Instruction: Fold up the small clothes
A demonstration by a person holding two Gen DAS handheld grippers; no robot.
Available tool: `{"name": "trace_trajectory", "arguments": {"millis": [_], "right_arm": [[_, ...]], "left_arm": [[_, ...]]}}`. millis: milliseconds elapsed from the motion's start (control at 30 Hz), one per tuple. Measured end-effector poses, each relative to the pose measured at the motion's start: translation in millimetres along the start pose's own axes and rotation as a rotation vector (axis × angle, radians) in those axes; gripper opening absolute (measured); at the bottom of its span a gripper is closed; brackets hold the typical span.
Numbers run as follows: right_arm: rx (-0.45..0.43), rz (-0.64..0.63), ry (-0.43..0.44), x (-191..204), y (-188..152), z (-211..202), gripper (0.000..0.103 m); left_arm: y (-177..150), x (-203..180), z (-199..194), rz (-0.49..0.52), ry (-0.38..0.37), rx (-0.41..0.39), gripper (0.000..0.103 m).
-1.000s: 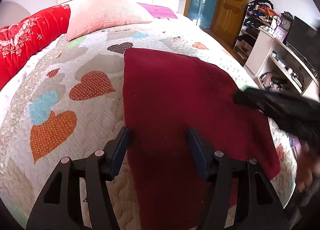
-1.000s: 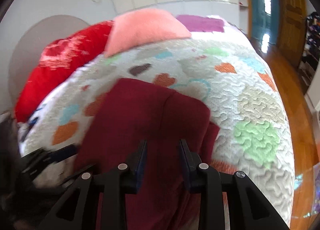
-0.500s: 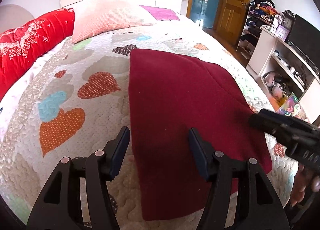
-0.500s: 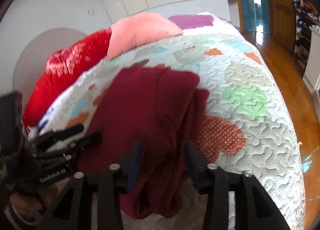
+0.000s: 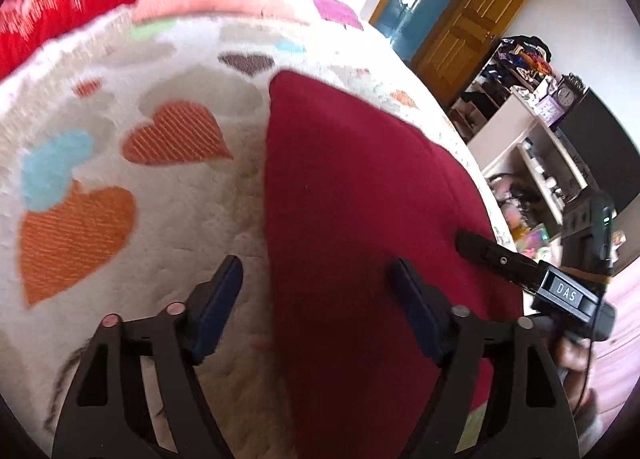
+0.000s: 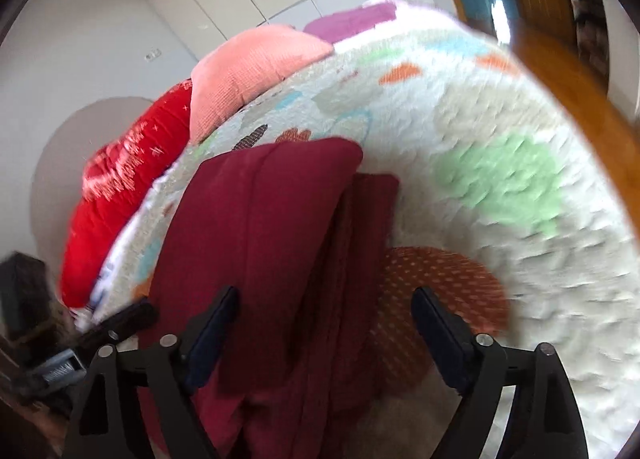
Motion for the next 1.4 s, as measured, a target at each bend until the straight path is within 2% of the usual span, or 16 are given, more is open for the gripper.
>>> {"name": "trace_trajectory", "arguments": {"millis": [133, 167, 267, 300, 433, 567, 667, 733, 767, 833, 900, 1033, 1067, 1133, 1333, 1400], "right_arm": [[-0.018, 0.008, 0.085, 8, 7, 16, 0.089], [-0.007, -0.003, 0.116, 15, 7, 20, 0.077], [-0.009, -0.049, 0.075, 31, 10, 19, 0.055], [-0.022, -0.066, 0.078, 39, 12, 14, 0.052], [-0.041, -0.071, 0.220, 83, 15, -1, 0.047], [-0.025, -0.069, 0.313, 122, 9, 16, 0.047], [0.045, -0.100, 0.231, 131, -6, 51, 0.058], [0.066, -0.147, 0.109, 128, -13, 59, 0.058], [0.051, -0.168, 0.101, 130, -13, 50, 0.058], [0.014, -0.206, 0.165, 145, -12, 23, 0.058], [-0.010, -0.321, 0.178, 169, -14, 3, 0.058], [0.030, -0.506, 0.155, 200, -36, 12, 0.040], [0.055, -0.549, 0.063, 191, -46, 27, 0.036], [0.084, -0.581, -0.040, 171, -55, 49, 0.028], [0.014, -0.562, -0.003, 175, -54, 28, 0.030], [-0.036, -0.547, 0.003, 182, -47, 13, 0.042]], "left_arm": [[-3, -13, 27, -0.042, -0.108, 0.072, 0.080], [-1, -15, 27, -0.031, -0.102, 0.070, 0.078], [3, -20, 9, 0.008, -0.112, 0.063, 0.058], [5, -20, 1, 0.019, -0.112, 0.058, 0.057], [18, -7, -51, 0.074, -0.018, -0.036, 0.057], [19, 30, -75, 0.062, 0.075, -0.051, 0.057], [2, 70, -60, -0.010, 0.152, 0.035, 0.058], [-6, 82, -61, -0.054, 0.139, 0.016, 0.066], [-6, 83, -65, -0.048, 0.145, -0.009, 0.068], [-5, 79, -70, 0.000, 0.182, -0.044, 0.068], [-5, 73, -71, 0.026, 0.222, -0.060, 0.068], [-4, 71, -71, 0.041, 0.254, -0.088, 0.069], [1, 74, -71, 0.042, 0.251, -0.096, 0.069], [3, 79, -77, 0.042, 0.270, -0.117, 0.069], [12, 77, -103, 0.057, 0.349, -0.228, 0.069], [14, 74, -117, 0.047, 0.377, -0.265, 0.069]]}}
Point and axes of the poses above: each gripper's, at about its wrist camera, not at the fingertips, and z roughly the way its jaws point, x to its left, y to its top, the point moved 9 cm from there along z, roughly the way its jaws point, and after that the axes turned 2 degrees about -x, right-handed, at the moved point
